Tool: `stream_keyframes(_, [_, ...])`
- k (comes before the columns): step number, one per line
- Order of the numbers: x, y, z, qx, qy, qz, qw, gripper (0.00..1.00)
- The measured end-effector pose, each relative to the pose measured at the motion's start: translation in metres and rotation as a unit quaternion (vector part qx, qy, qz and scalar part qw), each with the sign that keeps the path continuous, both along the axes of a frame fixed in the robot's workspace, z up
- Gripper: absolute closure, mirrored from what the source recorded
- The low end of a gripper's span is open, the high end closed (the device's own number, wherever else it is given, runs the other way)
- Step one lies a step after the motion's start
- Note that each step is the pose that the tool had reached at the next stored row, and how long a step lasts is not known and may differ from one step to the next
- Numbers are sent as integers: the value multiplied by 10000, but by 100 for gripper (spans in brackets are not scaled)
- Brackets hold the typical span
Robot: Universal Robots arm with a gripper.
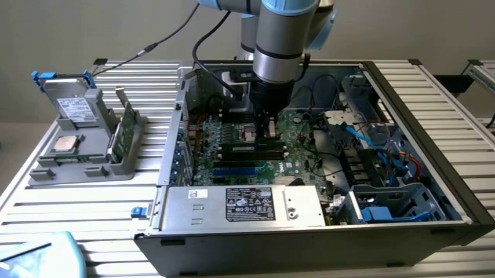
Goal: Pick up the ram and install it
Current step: 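Insert the ram into the slot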
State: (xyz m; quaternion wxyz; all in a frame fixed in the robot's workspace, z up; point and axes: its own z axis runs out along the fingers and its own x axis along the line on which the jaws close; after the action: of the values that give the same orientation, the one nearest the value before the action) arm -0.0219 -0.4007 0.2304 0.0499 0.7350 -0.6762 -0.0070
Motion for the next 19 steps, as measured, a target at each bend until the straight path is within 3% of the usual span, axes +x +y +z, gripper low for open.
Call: stream_keyframes(19, [4, 3, -66, 0, 0, -82, 10000, 86])
